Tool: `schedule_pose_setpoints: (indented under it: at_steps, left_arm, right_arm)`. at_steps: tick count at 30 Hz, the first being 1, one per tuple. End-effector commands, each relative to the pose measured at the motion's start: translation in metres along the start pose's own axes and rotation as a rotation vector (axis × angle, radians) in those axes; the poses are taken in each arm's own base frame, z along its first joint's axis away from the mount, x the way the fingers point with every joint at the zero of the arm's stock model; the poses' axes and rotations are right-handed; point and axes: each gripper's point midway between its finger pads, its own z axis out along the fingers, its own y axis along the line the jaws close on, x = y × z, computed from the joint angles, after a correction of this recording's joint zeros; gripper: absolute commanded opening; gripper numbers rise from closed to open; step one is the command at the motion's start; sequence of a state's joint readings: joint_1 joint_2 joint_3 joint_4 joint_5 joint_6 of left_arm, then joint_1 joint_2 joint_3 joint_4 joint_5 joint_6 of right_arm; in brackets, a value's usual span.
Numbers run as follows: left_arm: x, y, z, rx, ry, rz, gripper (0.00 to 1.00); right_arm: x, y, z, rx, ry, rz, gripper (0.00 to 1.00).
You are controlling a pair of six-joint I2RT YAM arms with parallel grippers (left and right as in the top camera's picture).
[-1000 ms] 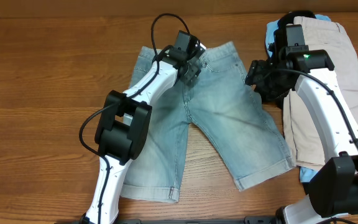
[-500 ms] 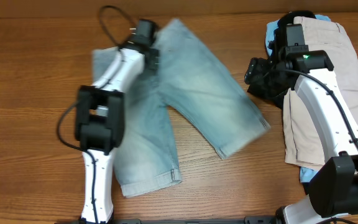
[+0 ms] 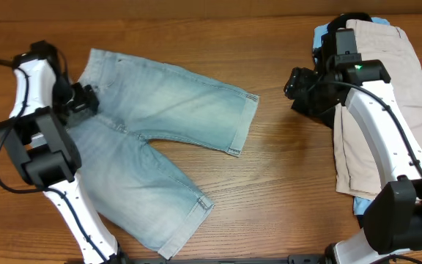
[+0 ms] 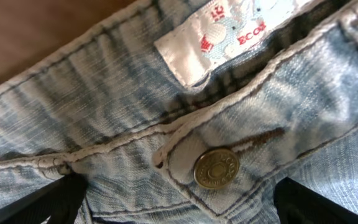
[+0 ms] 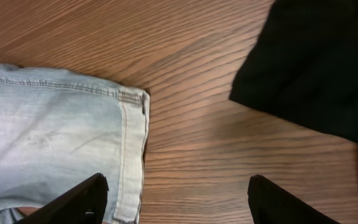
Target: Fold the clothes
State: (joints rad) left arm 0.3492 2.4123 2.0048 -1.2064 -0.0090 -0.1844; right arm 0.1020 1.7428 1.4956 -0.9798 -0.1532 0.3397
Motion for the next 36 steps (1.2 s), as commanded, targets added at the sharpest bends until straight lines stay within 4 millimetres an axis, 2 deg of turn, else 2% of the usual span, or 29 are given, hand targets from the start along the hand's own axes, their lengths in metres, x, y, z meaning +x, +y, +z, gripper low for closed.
schedule_pose_setpoints:
  at_steps: [1, 3, 6, 7, 9, 11, 12, 16, 19, 23, 25, 31, 36]
  left_arm:
    - [0.026, 0.006, 0.028, 0.008, 0.148, 0.004, 1.0]
    - [0.015, 0.001, 0.006, 0.021, 0.103, 0.009, 1.0]
    - [-0.006, -0.016, -0.042, 0.069, -0.014, 0.029, 1.0]
    - [-0.017, -0.027, -0.076, 0.098, -0.099, 0.045, 1.0]
    - [-0.025, -0.039, -0.116, 0.126, -0.198, 0.068, 1.0]
    - [-0.029, -0.05, -0.152, 0.145, -0.286, 0.091, 1.0]
    - [-0.029, -0.062, -0.185, 0.164, -0.37, 0.127, 1.0]
    - [-0.02, -0.085, -0.236, 0.19, -0.498, 0.218, 1.0]
    - [-0.013, -0.097, -0.252, 0.196, -0.539, 0.265, 1.0]
    - [-0.008, -0.108, -0.252, 0.194, -0.539, 0.306, 1.0]
    - [-0.008, -0.109, -0.25, 0.191, -0.534, 0.32, 1.0]
    - [-0.008, -0.109, -0.25, 0.188, -0.533, 0.328, 1.0]
    - [-0.008, -0.109, -0.25, 0.185, -0.536, 0.34, 1.0]
  right_arm:
    - [0.017, 0.015, 0.025, -0.022, 0.081, -0.034, 0.76]
    - [0.026, 0.022, 0.036, -0.034, 0.119, -0.055, 0.75]
    - [0.043, 0.033, 0.056, -0.044, 0.184, -0.104, 0.75]
    - [0.052, 0.038, 0.066, -0.038, 0.215, -0.126, 0.72]
    - [0.064, 0.046, 0.076, -0.036, 0.248, -0.169, 0.69]
    - [0.077, 0.057, 0.083, -0.039, 0.274, -0.218, 0.64]
    - [0.091, 0.07, 0.086, -0.045, 0.296, -0.282, 0.61]
    - [0.121, 0.094, 0.092, -0.043, 0.328, -0.379, 0.54]
    - [0.144, 0.104, 0.102, -0.032, 0.376, -0.429, 0.51]
    - [0.171, 0.103, 0.114, 0.0, 0.45, -0.462, 0.49]
    - [0.182, 0.101, 0.113, 0.013, 0.492, -0.467, 0.45]
    - [0.239, 0.113, 0.086, -0.08, 0.7, -0.562, 0.44]
    - [0.278, 0.121, 0.074, -0.069, 0.776, -0.668, 0.45]
